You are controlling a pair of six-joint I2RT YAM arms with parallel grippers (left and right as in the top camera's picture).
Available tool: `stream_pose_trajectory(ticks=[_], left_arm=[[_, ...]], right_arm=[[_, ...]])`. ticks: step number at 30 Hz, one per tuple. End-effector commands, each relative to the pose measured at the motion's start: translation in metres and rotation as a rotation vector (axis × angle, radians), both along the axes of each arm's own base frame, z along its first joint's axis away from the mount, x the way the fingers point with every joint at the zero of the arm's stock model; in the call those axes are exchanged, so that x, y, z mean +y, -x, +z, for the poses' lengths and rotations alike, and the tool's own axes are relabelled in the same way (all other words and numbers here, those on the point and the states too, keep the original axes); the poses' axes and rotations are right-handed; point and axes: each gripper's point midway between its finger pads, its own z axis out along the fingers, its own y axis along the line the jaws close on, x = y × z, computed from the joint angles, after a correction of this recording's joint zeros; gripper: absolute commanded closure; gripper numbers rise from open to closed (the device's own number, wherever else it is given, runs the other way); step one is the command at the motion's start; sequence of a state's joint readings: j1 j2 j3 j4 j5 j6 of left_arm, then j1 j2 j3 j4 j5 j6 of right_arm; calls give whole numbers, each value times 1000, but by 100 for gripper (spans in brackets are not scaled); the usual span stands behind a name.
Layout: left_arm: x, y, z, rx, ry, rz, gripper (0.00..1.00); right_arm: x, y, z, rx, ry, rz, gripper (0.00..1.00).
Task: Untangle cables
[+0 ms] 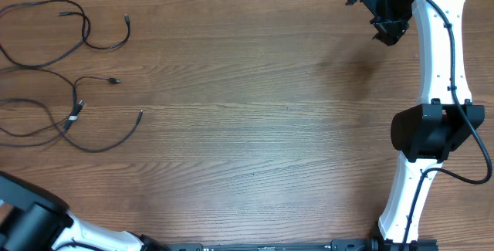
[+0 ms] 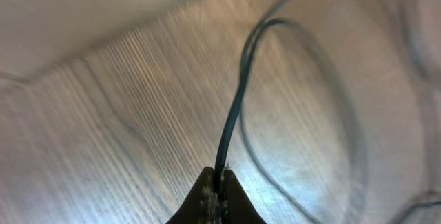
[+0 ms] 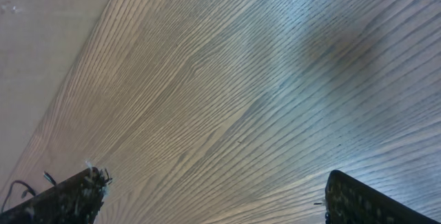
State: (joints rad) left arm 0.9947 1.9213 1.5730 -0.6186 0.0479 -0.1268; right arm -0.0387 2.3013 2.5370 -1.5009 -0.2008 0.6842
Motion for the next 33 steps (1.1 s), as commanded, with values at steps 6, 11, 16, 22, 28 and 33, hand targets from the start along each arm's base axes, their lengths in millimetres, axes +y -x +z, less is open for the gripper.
stream_pose_trajectory(ticks=[6, 11, 16, 22, 28, 33], left_arm=[[-12, 79, 39, 124, -27, 448, 96], [-10, 102, 36, 150, -8, 527, 96], [-6, 123, 29, 176, 9, 582, 96], [16, 149, -4, 284, -1, 569, 96], [11, 102, -54, 201, 146, 284, 44], [-11, 58, -66, 85, 237, 27, 40]], right_arm=[[-10, -4, -3, -7, 53, -15, 0], [-10, -7, -2, -20, 54, -16, 0], [-10, -6, -2, -17, 53, -15, 0], [-10, -6, -2, -18, 53, -16, 0], [-10, -8, -1, -24, 52, -16, 0], [-10, -8, -1, -26, 53, -16, 0]])
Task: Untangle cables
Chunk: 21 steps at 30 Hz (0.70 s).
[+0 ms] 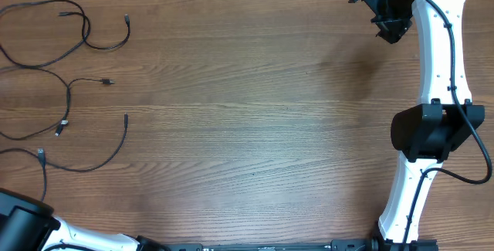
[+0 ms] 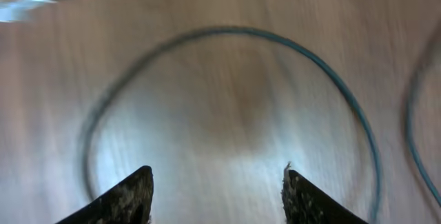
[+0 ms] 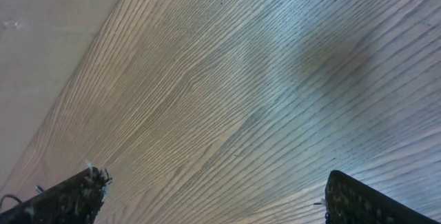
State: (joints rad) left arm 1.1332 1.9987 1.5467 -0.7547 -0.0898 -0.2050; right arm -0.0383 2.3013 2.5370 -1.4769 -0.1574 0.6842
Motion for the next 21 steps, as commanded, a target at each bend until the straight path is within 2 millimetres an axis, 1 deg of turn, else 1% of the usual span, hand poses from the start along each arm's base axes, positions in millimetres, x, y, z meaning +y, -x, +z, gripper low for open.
stream_pose_trajectory(ticks=[1, 3, 5, 8, 9, 10, 12, 13, 15, 18, 21], left_arm=[[-24, -44, -5, -156, 84, -245, 40], [-34, -56, -4, -205, 118, -274, 41], [-43, -64, -4, -224, 143, -294, 41], [-61, -77, -8, -241, 196, -270, 42], [-66, -79, -10, -234, 210, -259, 45], [-71, -79, -15, -207, 219, -242, 51], [-73, -73, -23, -136, 206, -202, 52], [-71, -61, -29, -41, 172, -145, 53], [-70, -50, -34, 31, 148, -121, 53], [-75, -42, -44, 70, 153, -138, 52], [-81, -46, -56, 40, 163, -164, 47]], right_arm=[[-2, -3, -2, -5, 11, 0, 0], [-2, -4, -1, -9, 11, -1, 0], [-2, -4, -1, -10, 11, -1, 0], [-2, -4, -1, -10, 11, -1, 0], [-2, -4, -1, -10, 11, -1, 0], [-2, -4, -1, -9, 11, 0, 0], [-2, -3, -1, -8, 11, 0, 0], [-2, -3, -2, -7, 11, 0, 0], [-2, -2, -2, -3, 12, 0, 0], [-2, -2, -2, -1, 12, 0, 0], [-2, -2, -2, -3, 12, 0, 0]])
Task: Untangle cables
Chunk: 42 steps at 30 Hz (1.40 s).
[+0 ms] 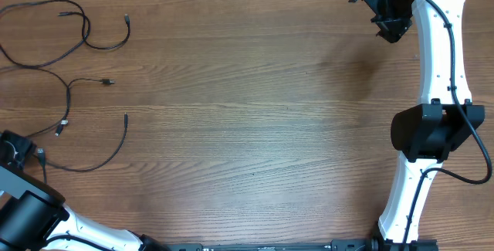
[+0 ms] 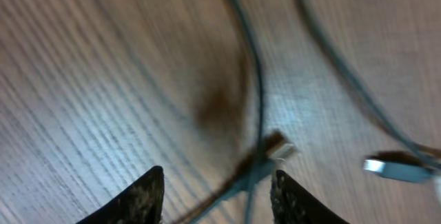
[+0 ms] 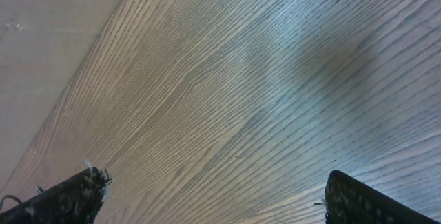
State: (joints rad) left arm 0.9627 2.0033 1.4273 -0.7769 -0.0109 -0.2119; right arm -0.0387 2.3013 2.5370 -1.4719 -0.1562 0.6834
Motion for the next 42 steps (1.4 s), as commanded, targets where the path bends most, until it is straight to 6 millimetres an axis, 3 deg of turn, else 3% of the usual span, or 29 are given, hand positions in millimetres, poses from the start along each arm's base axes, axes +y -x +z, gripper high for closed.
stream_pose_trajectory(ticks=[1, 5, 9, 11, 15, 19, 23, 26, 33, 39, 42], left_arm=[[-6, 6, -18, 7, 8, -21, 46], [-16, -9, -25, -74, 36, -128, 47], [-19, -12, -27, -95, 44, -139, 69], [-17, -11, -27, -84, 35, -137, 73], [-13, -6, -27, -59, 19, -130, 96], [-17, -11, -25, -84, 42, -137, 96], [-35, -40, -9, -249, 123, -245, 96], [-29, -44, 3, -275, 112, -231, 96], [-5, -30, 29, -263, 97, -166, 96], [27, 13, 24, -118, 17, 119, 96], [33, 18, 24, -107, -6, 142, 96]], right_arm=[[-2, -1, -2, 1, 10, 0, 0], [-2, -1, -3, 3, 10, 0, 0], [-2, -1, -3, 3, 10, 0, 0], [-2, -1, -3, 3, 10, 0, 0], [-2, -1, -3, 3, 10, 0, 0], [-2, -1, -2, 0, 10, 0, 0], [-2, -1, -2, 0, 10, 0, 0], [-2, -1, -3, 3, 10, 0, 0], [-2, -1, -3, 3, 10, 0, 0], [-2, -1, -3, 3, 10, 0, 0], [-2, -1, -2, 0, 10, 0, 0]])
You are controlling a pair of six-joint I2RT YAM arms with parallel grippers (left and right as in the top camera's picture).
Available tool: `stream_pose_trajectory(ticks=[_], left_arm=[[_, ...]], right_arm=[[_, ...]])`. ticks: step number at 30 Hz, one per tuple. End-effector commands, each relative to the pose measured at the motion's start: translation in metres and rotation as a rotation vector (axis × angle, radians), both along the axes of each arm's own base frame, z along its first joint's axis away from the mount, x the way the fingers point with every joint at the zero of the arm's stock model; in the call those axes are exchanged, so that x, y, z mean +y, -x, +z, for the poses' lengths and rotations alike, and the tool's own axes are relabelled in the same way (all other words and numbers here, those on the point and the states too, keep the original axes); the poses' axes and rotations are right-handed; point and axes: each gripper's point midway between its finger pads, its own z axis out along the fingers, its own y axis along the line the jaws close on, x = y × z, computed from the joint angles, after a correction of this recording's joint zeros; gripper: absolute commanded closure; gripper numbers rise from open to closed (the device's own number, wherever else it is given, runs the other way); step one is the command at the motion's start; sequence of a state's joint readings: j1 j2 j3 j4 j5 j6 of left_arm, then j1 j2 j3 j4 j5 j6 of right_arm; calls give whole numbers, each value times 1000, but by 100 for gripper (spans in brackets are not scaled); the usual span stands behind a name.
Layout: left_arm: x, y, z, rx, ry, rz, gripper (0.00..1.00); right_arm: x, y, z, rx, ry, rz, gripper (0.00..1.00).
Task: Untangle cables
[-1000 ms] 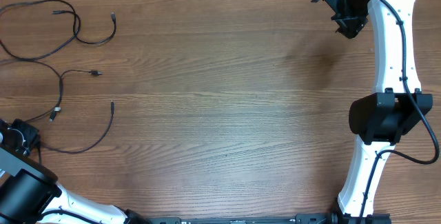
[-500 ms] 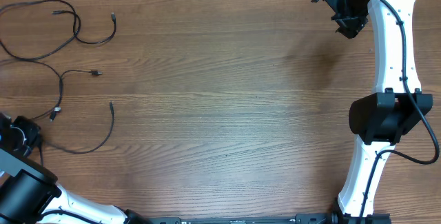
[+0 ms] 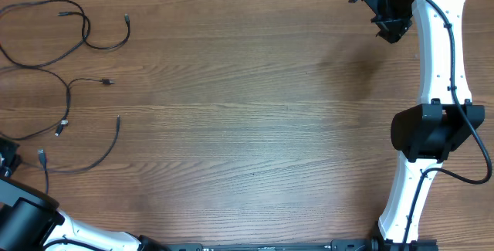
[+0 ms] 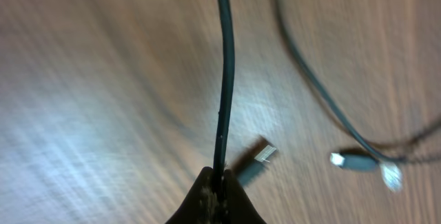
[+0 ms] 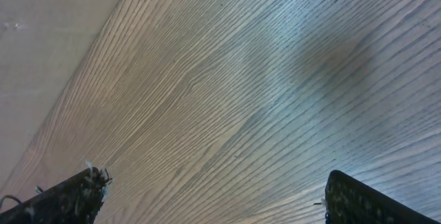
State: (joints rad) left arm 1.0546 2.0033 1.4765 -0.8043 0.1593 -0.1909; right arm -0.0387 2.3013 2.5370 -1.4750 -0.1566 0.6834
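Note:
Several thin black cables lie on the wooden table's left side. One loops at the far left corner point(image 3: 54, 23). A second point(image 3: 73, 85) runs down to a plug point(image 3: 59, 130). A third point(image 3: 104, 152) curves along the left front, its plug point(image 3: 40, 156) beside my left gripper point(image 3: 5, 158). In the left wrist view that gripper point(image 4: 219, 180) is shut on a black cable point(image 4: 222, 58) running straight away from it, with a silver-tipped plug point(image 4: 259, 156) just beyond. My right gripper point(image 3: 384, 15) hangs open at the far right corner point(image 5: 213, 186), holding nothing.
Two more connectors point(image 4: 348, 160) lie close right of the held cable in the left wrist view. The table's far edge point(image 5: 48, 52) runs near the right gripper. My right arm point(image 3: 436, 120) stands along the table's right side.
My left gripper was open over a cable and plug at the left edge; it is now shut on the cable. The front cable's free end has shifted slightly left. The right arm is unchanged.
At first my left gripper was shut on a cable, with two cables crossing at the left. Then it was open and the cables lay apart, a plug near the front left. It then stood open over that plug, and now grips the cable there.

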Motion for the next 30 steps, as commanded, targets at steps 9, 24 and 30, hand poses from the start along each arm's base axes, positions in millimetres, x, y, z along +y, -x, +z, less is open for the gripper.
stream_pose_trajectory(ticks=[9, 24, 30], left_arm=[[38, 33, 11, 141, -158, 202, 96], [-7, -12, 6, 17, -23, -92, 53], [-25, -25, -18, 98, -19, -273, 41]], right_arm=[[-2, -2, -2, -3, 10, -1, 0], [-2, -4, -1, -11, 11, -1, 0], [-2, -4, -1, -10, 11, -1, 0]])
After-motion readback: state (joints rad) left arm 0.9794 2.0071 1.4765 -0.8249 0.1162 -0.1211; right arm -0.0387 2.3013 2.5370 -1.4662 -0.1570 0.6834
